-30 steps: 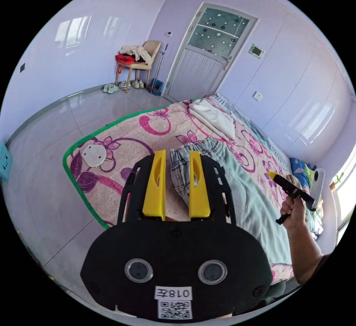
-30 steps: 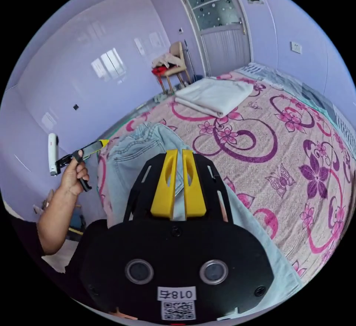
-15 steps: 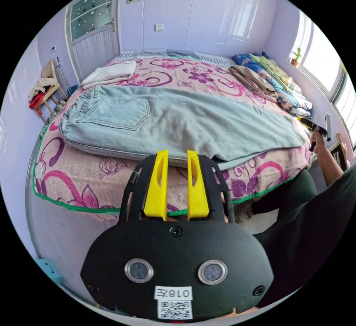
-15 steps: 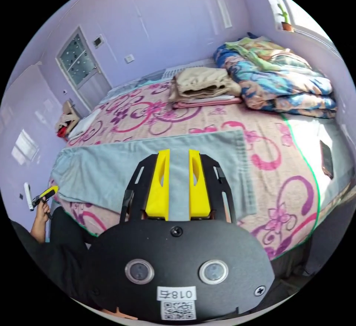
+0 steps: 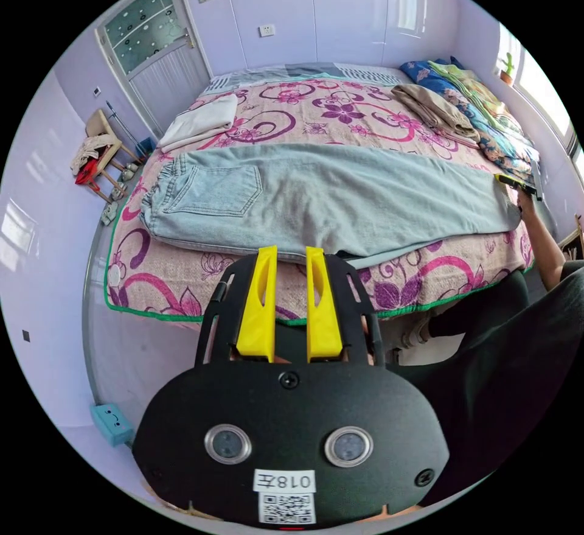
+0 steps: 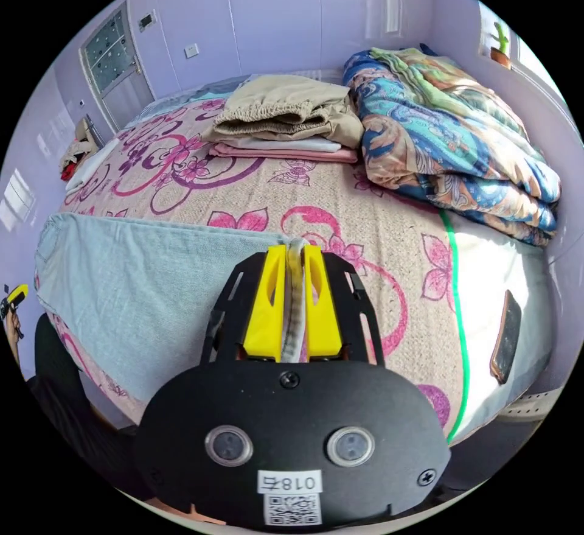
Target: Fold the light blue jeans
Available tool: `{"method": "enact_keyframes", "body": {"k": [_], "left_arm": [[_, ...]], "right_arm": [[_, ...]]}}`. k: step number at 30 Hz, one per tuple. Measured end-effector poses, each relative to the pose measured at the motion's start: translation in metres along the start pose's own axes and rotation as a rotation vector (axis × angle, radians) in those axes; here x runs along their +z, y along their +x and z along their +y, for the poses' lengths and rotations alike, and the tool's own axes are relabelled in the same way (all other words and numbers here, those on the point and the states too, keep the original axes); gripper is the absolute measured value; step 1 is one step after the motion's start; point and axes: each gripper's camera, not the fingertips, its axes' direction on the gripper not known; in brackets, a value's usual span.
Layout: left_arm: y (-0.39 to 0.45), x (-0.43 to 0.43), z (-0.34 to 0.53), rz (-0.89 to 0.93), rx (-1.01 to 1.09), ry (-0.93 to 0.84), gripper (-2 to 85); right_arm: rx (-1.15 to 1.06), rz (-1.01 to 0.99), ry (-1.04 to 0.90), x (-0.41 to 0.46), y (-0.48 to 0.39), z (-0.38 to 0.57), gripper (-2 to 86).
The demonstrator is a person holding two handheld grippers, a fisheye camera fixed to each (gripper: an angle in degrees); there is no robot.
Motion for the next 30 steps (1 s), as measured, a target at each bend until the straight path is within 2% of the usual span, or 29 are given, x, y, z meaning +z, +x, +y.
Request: {"method": "enact_keyframes", "body": {"k": [4,8,11,13,16,20,23,27,28,30], "left_arm": [[0.015,-0.014,-0.016,-0.028,0.025,-0.001,7.8],[0.017,-0.025,-0.024,-0.002,-0.015,0.031,7.8],[0.015,-0.029,-0.026,0.028,-0.049,0.041,7.8],[0.015,-0.032,-0.026,0.040,-0.061,0.044,7.8],[0.016,-0.035,-0.025,0.056,-0.059,0.042,7.9],[0.022,-0.038,-0.030,0.085,-0.007,0.082,8.1],[0.037,-0.034,-0.045,0.116,0.078,0.122,8.1],[0.060,-0.019,-0.070,0.114,0.223,0.138,8.0],[0.066,-0.008,-0.077,0.128,0.275,0.103,7.9],[0.070,0.022,-0.085,0.164,0.336,-0.101,8.2]], "right_arm": [[-0.110,0.163,0.114,-0.022,-0.020,0.006,4.0],[-0.125,0.191,0.153,-0.030,-0.014,-0.006,4.0],[-0.088,0.169,0.082,-0.010,0.006,-0.022,4.4],[-0.082,0.155,-0.060,0.018,0.018,-0.029,5.0],[-0.027,0.142,-0.073,0.015,0.032,-0.032,6.8],[0.085,0.090,0.053,-0.026,0.055,-0.023,7.4],[0.019,-0.073,0.114,-0.056,0.050,-0.004,5.9],[-0.064,-0.057,-0.010,-0.057,0.038,0.029,3.8],[-0.073,-0.002,-0.067,-0.051,0.041,0.039,2.2],[-0.103,0.121,-0.210,-0.034,0.048,0.057,0.6]]}}
